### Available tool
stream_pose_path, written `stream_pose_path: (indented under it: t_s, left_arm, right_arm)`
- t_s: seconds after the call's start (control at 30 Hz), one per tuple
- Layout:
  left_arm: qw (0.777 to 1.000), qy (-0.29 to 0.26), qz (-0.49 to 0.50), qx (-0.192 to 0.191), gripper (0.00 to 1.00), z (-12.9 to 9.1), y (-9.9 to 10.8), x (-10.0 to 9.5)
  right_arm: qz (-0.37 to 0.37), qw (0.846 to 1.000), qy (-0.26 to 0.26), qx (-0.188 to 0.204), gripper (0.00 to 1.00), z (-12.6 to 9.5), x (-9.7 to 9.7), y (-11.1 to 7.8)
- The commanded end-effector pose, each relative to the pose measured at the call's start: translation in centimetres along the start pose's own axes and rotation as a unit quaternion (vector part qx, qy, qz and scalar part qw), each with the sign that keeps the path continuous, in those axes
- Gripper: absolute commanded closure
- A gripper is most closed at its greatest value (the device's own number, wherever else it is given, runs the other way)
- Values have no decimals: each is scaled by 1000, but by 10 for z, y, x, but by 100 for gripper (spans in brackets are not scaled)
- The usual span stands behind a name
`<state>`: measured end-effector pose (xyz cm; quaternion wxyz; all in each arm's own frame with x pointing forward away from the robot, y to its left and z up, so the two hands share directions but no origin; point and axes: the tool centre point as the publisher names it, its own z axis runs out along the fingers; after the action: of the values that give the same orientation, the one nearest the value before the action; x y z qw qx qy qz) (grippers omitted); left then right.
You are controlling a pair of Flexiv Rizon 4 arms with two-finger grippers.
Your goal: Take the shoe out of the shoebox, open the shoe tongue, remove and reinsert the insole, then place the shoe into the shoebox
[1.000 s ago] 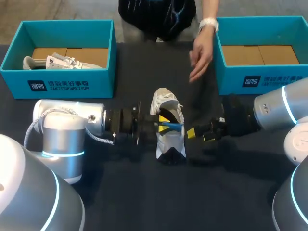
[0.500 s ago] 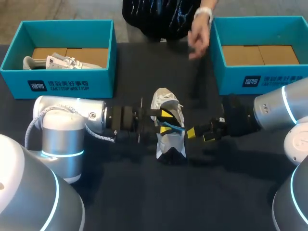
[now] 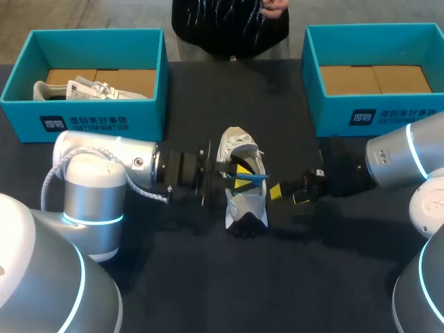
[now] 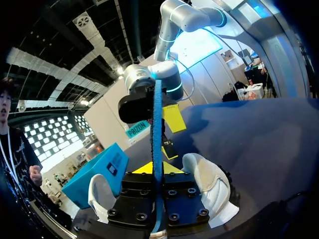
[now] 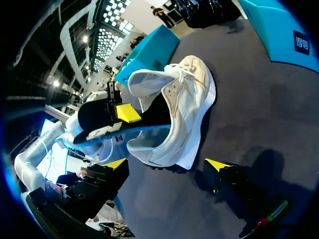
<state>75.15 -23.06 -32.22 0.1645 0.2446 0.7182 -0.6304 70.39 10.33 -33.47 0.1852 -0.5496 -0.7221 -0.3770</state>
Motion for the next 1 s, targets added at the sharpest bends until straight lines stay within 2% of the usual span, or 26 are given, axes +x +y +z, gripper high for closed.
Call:
stream_pose_path:
  t_s: [0.03,0.37,0.63,1.0]
  left_arm:
    - [1000,7,3,-16,100,-1,0,-1]
    - [999,1,-6,-36,100,-1,13,-1]
    - [1000,-11,11,-2,100,-3,6,0]
    - [1000,-7,13,5,100,-10,1,6]
  right_arm:
    - [0,1000,-1,-1,0,1,0,0]
    - [0,1000,-1,-1,0,1,0,0]
    - [0,1000,-1,-1,0,1,0,0]
    - [0,1000,-1,-1,0,1,0,0]
